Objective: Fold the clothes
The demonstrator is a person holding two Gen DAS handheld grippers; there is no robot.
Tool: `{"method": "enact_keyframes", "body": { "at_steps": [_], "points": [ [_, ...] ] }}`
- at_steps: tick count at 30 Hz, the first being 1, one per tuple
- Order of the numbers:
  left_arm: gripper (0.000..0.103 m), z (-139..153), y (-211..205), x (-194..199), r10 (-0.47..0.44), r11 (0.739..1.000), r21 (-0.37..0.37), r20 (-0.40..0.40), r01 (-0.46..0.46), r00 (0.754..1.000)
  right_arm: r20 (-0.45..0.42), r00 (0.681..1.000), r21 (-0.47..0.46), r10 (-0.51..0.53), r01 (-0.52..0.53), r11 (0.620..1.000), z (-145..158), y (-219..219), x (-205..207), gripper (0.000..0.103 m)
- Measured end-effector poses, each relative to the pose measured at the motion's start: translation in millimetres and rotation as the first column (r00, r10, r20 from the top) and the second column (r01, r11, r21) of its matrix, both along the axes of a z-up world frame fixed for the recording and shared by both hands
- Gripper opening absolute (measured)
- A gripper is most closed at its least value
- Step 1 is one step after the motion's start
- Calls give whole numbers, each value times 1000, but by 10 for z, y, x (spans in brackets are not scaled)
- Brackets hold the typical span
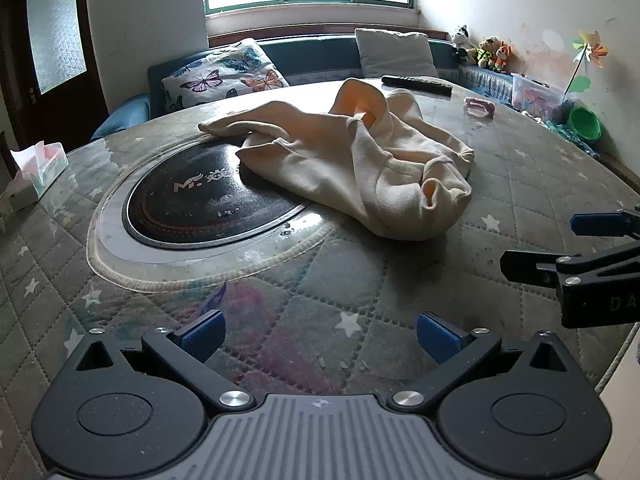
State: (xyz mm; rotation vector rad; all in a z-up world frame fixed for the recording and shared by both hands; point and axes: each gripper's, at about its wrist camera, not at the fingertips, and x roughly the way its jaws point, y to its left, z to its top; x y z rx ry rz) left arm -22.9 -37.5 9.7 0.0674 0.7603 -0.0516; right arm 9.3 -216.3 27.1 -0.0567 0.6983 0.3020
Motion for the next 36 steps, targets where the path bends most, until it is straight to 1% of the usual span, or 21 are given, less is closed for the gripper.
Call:
{"method": "enact_keyframes", "body": {
  "at_steps": [4, 36],
  "points": [
    [103, -1, -30, 0, 4, 1000, 13, -11, -3, 1000, -3, 1000, 2, -1, 1, 1000, 0, 4, -6, 103],
    [103, 49, -110, 35, -5, 1000, 25, -25, 6, 1000, -10, 1000, 9, 8, -8, 1000, -14, 22, 29, 103]
  ]
}}
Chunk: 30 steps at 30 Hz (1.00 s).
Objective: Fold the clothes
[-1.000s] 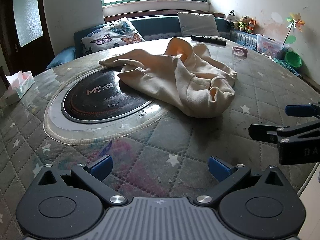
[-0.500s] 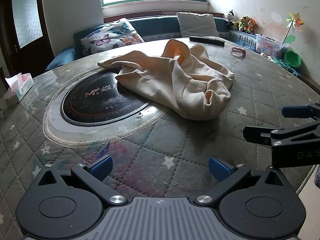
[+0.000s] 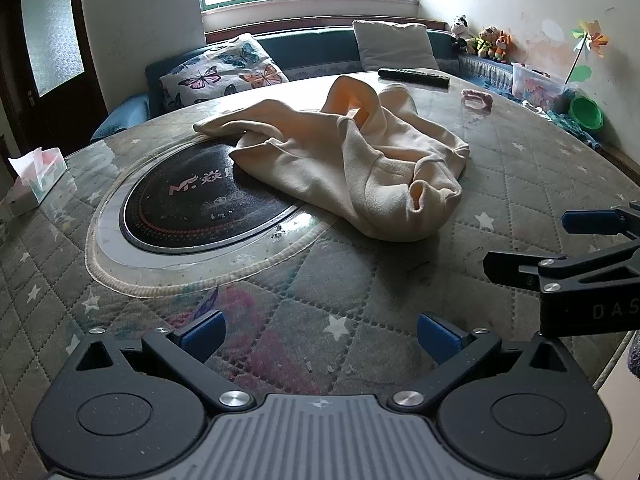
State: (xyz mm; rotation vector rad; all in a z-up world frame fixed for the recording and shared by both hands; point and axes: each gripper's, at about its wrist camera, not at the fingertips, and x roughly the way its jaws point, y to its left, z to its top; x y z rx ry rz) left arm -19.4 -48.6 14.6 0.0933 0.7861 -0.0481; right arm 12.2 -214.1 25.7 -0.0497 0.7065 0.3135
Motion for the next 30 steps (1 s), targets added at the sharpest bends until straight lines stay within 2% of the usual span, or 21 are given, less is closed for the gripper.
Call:
{"method": "enact_keyframes", "body": {
  "at_steps": [22, 30],
  "points": [
    [103, 11, 73, 161, 7, 1000, -12, -18, -7, 1000, -14, 1000, 11, 17, -17, 1000, 13, 57, 157, 103],
    [103, 82, 148, 249, 12, 1000, -23, -2, -12, 1000, -8, 999, 32, 34, -34, 999, 58, 73, 249, 103]
  ]
}}
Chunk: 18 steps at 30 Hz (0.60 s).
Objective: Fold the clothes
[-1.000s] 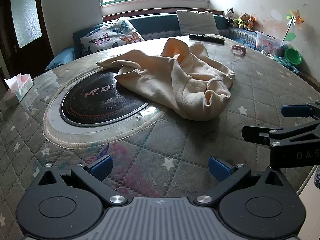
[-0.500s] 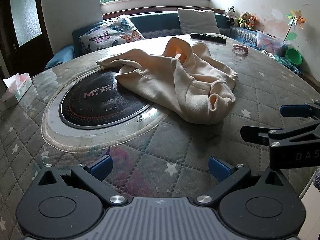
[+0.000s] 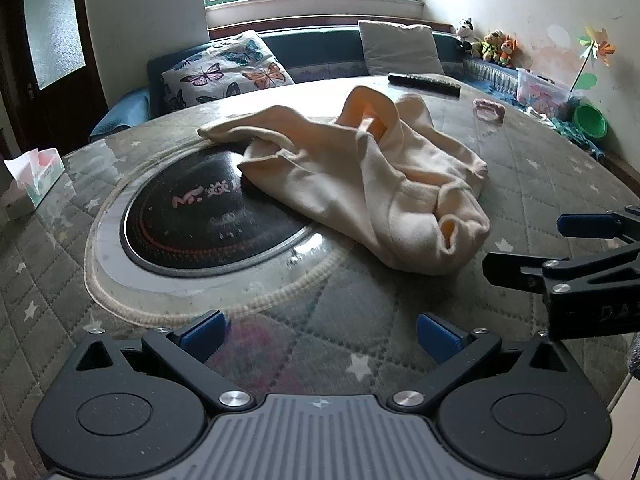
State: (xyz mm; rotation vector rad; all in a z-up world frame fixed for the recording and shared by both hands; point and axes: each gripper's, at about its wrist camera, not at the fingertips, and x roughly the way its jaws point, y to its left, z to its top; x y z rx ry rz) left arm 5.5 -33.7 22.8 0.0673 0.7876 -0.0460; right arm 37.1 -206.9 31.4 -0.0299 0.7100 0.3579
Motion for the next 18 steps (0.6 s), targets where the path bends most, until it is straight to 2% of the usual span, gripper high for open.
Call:
{"method": "enact_keyframes", "body": {
  "at_steps": [7, 12, 18],
  "points": [
    [103, 116, 136, 110, 19, 1000, 2, 31, -19, 999, 16, 999, 38, 41, -42, 998, 182, -37, 163, 103],
    [103, 191, 245, 235, 43, 999, 3, 57, -43, 997, 60, 997, 9, 56, -56, 998, 321, -19, 448, 102],
    [102, 247, 393, 407, 69, 998, -21, 69, -68, 995, 87, 995, -13, 42, -41, 999, 396, 68, 984, 88]
  ]
}}
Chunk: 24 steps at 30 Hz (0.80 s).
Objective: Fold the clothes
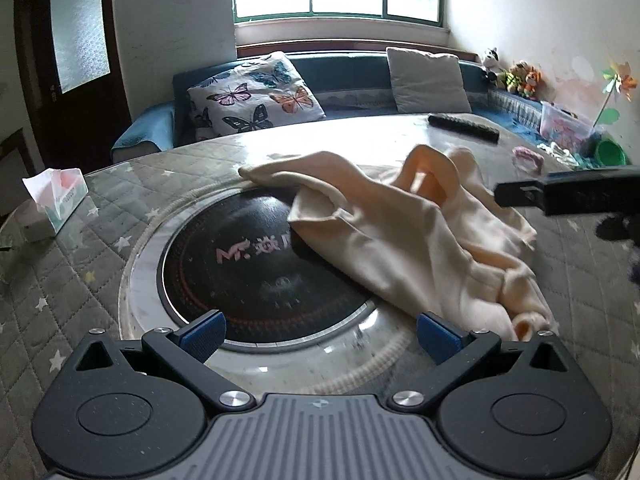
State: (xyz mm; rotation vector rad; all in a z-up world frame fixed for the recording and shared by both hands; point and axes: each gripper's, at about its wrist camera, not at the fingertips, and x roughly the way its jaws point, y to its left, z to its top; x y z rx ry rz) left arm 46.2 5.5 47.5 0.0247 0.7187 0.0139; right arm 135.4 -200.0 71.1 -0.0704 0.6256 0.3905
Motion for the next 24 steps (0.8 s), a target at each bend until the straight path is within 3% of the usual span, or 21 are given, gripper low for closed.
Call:
{"method": "enact_keyframes", "body": {
  "at_steps": [7, 10, 15, 17, 24],
  "points": [
    [100, 35, 132, 253, 17, 999, -29, 1, -17, 1000, -7, 1000, -45, 16, -17, 999, -97, 235, 592, 74],
    [97, 60, 180, 424, 26, 998, -56, -4, -26, 1000, -28, 999, -59, 32, -34, 998, -204, 331, 807, 63],
    [92, 125, 158, 780, 28, 997, -78, 5, -28, 1000, -43, 999, -64, 29, -32, 997, -298, 342, 971, 16],
    [91, 158, 97, 934, 15, 996, -86, 14, -14, 1000, -37, 999, -43, 15, -17, 999, -287, 256, 963, 7],
    [83, 166, -197, 1499, -29, 995, -95, 15, 31, 999, 2, 998, -15, -56, 56, 998, -180, -171, 809, 4]
  ]
}}
